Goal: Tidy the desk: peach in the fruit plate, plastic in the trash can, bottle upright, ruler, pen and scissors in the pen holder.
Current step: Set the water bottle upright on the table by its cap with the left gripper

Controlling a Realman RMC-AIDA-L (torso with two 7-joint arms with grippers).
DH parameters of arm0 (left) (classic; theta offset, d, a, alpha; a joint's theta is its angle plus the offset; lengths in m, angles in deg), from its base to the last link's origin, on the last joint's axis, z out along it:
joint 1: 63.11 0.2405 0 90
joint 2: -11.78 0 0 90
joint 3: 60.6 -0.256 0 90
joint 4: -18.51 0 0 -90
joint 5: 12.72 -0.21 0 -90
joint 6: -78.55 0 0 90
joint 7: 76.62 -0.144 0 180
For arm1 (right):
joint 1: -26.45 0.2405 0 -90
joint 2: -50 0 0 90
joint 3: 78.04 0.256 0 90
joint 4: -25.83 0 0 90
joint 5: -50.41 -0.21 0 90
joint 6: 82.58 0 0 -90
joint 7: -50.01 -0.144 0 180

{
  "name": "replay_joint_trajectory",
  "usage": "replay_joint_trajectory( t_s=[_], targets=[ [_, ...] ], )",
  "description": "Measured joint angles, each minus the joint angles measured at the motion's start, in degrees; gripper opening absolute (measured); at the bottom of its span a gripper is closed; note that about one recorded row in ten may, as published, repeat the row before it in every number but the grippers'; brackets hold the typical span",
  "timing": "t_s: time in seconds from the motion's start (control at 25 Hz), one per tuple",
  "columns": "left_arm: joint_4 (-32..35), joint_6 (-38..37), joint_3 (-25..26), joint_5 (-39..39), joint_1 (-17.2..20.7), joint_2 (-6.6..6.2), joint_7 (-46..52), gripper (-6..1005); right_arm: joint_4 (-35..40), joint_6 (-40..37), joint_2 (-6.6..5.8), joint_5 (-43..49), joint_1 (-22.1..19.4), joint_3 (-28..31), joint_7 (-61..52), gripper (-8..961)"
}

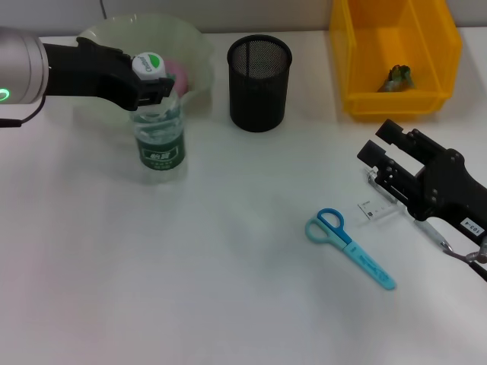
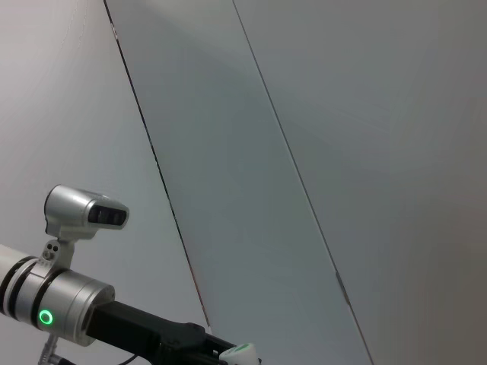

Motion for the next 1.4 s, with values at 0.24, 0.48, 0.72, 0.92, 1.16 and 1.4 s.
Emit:
replay_joint_trajectory(
  t_s=[0.24,0.48,0.72,0.92,1.16,1.4],
  targets=[
    [-1.18,0.58,0.04,1.14,0.04,-0.04,-2.00,477,0.05,0.00,-0.02,-0.01,0.03,0.00,0.04,550],
    [-1.28,1.54,-0.04,1.51,-0.01,0.03,-2.62,482,0.07,0.00,-0.09,-0.04,0.28,0.00,0.03,549],
    [-1.79,2.23,-0.01,1.77,-0.02,-0.04,-2.76,487,0.19,0.30,-0.09,-0.04,0.42,0.00,0.03,549],
    [-3.00,2.25,-0.11,1.71,-0.58,-0.05,-2.91,491,0.27,0.75,-0.09,-0.04,0.56,0.07,0.02,550],
    [-3.38,2.30,-0.09,1.91,-0.70,-0.05,-4.23,496,0.35,0.83,-0.09,-0.04,0.83,0.09,0.03,551],
    [-3.53,2.47,-0.38,2.00,-0.84,-0.05,-4.25,501,0.35,1.37,-0.09,-0.04,1.09,0.08,0.00,550]
  ],
)
